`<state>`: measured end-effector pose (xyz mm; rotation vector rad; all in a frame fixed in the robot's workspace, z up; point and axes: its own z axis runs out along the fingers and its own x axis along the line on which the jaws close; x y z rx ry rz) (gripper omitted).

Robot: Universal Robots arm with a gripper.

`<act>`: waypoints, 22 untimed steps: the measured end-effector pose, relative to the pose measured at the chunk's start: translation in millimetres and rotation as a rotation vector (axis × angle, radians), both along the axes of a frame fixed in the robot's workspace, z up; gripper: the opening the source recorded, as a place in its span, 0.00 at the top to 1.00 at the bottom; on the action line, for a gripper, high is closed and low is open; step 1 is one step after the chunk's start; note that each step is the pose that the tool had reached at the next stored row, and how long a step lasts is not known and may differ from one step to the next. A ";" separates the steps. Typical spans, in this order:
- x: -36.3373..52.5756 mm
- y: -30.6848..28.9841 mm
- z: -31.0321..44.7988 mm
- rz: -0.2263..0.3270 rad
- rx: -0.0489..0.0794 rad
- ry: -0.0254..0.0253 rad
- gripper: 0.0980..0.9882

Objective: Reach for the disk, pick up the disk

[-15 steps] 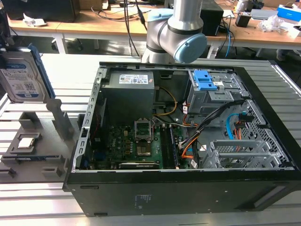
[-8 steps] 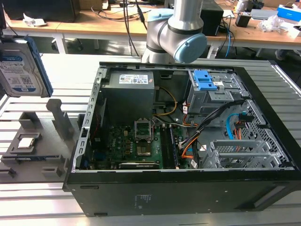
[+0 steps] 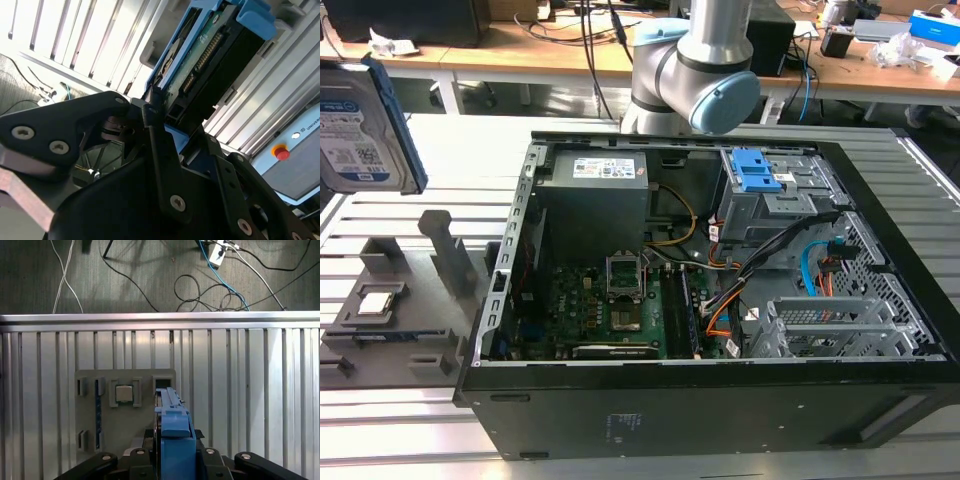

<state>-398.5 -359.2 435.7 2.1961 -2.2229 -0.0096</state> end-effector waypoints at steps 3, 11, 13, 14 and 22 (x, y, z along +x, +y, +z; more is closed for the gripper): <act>0.0 0.0 7.2 0.000 0.000 -0.0001 0.70; 0.0 0.0 23.9 0.000 0.000 -0.0001 0.70; 0.0 0.0 27.5 0.000 0.000 0.0000 0.70; 0.0 0.1 30.2 0.000 0.000 0.0000 0.70; 0.0 0.0 48.1 0.000 0.000 0.0000 0.70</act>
